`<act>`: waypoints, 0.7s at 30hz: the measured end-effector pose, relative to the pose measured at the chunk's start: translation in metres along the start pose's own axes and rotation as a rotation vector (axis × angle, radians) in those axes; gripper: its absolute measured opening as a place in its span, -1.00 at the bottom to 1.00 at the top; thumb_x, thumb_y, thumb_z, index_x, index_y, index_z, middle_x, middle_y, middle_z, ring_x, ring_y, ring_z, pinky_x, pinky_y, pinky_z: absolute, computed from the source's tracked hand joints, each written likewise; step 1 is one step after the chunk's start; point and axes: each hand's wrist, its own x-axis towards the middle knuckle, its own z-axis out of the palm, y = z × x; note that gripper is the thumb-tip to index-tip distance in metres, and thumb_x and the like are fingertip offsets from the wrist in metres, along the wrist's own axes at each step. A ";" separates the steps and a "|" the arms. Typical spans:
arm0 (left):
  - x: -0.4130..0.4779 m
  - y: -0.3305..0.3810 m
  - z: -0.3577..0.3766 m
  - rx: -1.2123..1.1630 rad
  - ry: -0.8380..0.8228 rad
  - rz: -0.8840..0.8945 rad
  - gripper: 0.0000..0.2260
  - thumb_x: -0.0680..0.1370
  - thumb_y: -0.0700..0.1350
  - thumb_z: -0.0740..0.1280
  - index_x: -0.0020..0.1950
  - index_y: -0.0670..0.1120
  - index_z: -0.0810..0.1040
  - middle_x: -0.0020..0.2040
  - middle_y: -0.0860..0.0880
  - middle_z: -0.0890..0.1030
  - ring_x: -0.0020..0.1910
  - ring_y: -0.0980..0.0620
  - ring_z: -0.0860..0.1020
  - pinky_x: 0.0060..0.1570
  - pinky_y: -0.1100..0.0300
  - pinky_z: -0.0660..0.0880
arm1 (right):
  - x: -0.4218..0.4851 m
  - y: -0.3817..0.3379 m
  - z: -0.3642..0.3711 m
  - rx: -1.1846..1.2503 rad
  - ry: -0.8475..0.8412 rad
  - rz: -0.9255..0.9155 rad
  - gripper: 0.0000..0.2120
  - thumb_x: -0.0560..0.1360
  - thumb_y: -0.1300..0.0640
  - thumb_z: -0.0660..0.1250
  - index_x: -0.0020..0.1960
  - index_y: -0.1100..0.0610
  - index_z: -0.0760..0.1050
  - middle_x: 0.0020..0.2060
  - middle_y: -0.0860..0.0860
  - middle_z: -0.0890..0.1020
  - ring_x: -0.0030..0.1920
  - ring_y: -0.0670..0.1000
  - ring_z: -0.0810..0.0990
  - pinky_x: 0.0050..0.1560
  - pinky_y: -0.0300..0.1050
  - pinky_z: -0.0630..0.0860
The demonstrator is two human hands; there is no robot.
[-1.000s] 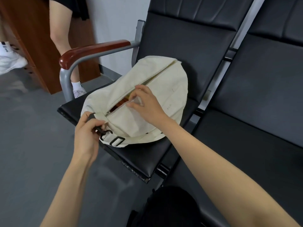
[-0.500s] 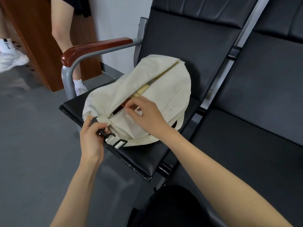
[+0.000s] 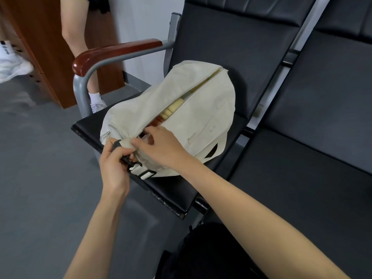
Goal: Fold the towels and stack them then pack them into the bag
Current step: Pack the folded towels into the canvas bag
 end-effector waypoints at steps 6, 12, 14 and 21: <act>-0.004 -0.003 0.003 0.019 -0.007 0.025 -0.76 0.39 -0.43 0.15 -0.25 -0.09 0.41 -0.41 -0.06 0.35 -0.45 0.04 0.31 -0.43 0.29 0.31 | 0.011 0.000 -0.021 0.351 -0.405 0.190 -0.80 0.57 -0.04 0.29 -0.17 0.04 0.49 -0.40 -0.09 0.45 -0.37 -0.10 0.39 -0.32 -0.25 0.34; -0.004 -0.004 0.005 0.013 -0.003 0.031 -0.76 0.41 -0.43 0.14 -0.27 -0.09 0.36 -0.46 -0.01 0.36 -0.46 0.06 0.31 -0.44 0.29 0.30 | 0.011 0.007 -0.031 0.517 -0.386 0.236 -0.87 0.51 0.11 0.40 -0.14 0.13 0.50 -0.39 0.00 0.51 -0.46 -0.10 0.37 -0.38 -0.28 0.42; -0.004 -0.004 0.004 0.024 0.003 0.037 -0.76 0.41 -0.43 0.15 -0.26 -0.09 0.39 -0.44 -0.01 0.36 -0.45 0.06 0.31 -0.44 0.29 0.30 | 0.008 0.007 -0.032 0.526 -0.331 0.231 -0.89 0.49 0.15 0.42 -0.06 0.17 0.54 -0.37 0.03 0.54 -0.50 -0.11 0.34 -0.46 -0.31 0.39; -0.004 -0.001 0.007 0.174 0.045 0.049 -0.86 0.38 -0.29 0.28 -0.21 -0.06 0.42 -0.40 -0.01 0.38 -0.42 0.06 0.34 -0.39 0.24 0.33 | 0.006 -0.003 -0.028 -0.023 0.096 -0.114 -0.95 0.40 0.13 0.48 -0.19 0.11 0.67 -0.38 -0.21 0.52 -0.31 -0.21 0.45 -0.23 -0.28 0.41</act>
